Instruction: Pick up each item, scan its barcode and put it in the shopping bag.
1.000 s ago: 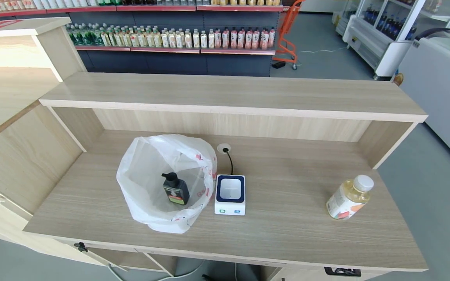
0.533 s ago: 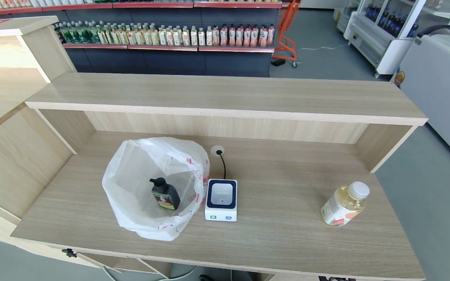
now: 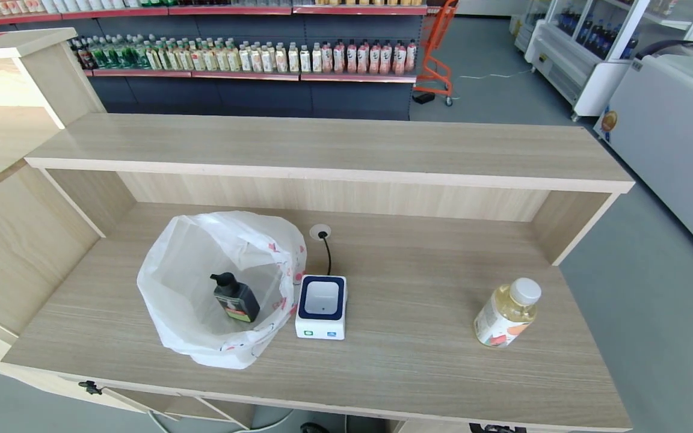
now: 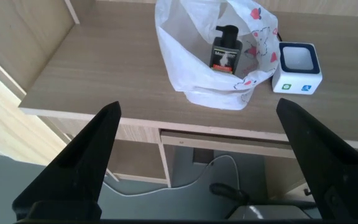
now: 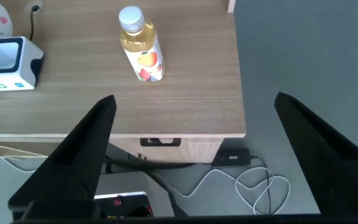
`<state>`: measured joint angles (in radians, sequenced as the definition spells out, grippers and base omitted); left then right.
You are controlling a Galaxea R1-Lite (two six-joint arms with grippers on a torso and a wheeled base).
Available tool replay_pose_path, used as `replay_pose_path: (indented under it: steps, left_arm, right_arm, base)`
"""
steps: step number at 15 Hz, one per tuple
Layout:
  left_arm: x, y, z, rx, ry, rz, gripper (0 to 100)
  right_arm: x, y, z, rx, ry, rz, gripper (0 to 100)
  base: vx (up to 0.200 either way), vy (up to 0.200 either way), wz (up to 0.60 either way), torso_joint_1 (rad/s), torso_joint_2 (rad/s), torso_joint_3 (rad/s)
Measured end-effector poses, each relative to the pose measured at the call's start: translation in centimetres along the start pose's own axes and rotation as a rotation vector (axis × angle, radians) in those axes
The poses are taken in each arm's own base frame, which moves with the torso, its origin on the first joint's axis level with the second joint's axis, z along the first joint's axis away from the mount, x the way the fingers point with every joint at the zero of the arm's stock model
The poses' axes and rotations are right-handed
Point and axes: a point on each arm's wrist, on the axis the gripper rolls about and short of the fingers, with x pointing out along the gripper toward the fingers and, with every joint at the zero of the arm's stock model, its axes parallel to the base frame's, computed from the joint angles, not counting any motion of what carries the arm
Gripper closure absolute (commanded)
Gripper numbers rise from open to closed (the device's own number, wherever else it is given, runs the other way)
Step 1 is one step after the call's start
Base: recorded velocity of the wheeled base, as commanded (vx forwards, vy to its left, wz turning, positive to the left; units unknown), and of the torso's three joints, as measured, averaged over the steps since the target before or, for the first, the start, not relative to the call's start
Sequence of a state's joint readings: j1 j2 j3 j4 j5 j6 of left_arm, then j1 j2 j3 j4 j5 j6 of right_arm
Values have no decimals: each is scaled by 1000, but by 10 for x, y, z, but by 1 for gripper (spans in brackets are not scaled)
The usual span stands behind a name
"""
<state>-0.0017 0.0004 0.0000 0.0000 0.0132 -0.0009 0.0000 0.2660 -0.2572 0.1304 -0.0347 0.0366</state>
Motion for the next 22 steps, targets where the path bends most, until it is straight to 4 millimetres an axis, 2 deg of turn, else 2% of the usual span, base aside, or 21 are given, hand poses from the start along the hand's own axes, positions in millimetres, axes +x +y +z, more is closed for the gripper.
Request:
replay_pose_path:
  steps: [2, 4, 7, 10, 13, 16, 22]
  left_arm:
    - [0, 0, 0, 0, 0, -1, 0]
    - [0, 0, 0, 0, 0, -1, 0]
    - [0, 0, 0, 0, 0, -1, 0]
    - [0, 0, 0, 0, 0, -1, 0]
    - [0, 0, 0, 0, 0, -1, 0]
    - [0, 0, 0, 0, 0, -1, 0]
    - [0, 0, 0, 0, 0, -1, 0]
  right_arm:
    - [28, 2, 23, 20, 167, -16, 0]
    - [67, 2, 33, 26, 333, -45, 0]
    - [130, 3, 31, -5, 500, -81, 0]
    - [177, 11, 19, -68, 556, -25, 0]
    - [208, 31, 4, -112, 549, 70, 0]
    - [231, 47, -9, -131, 522, 126, 0]
    - [263, 67, -31, -144, 470, 197, 0]
  base:
    - [0, 0, 0, 0, 0, 0]
    - [0, 0, 0, 0, 0, 0]
    - [0, 0, 0, 0, 0, 0]
    - [0, 0, 0, 0, 0, 0]
    - [0, 0, 0, 0, 0, 0]
    - [0, 0, 0, 0, 0, 0]
    - [0, 0, 0, 0, 0, 0]
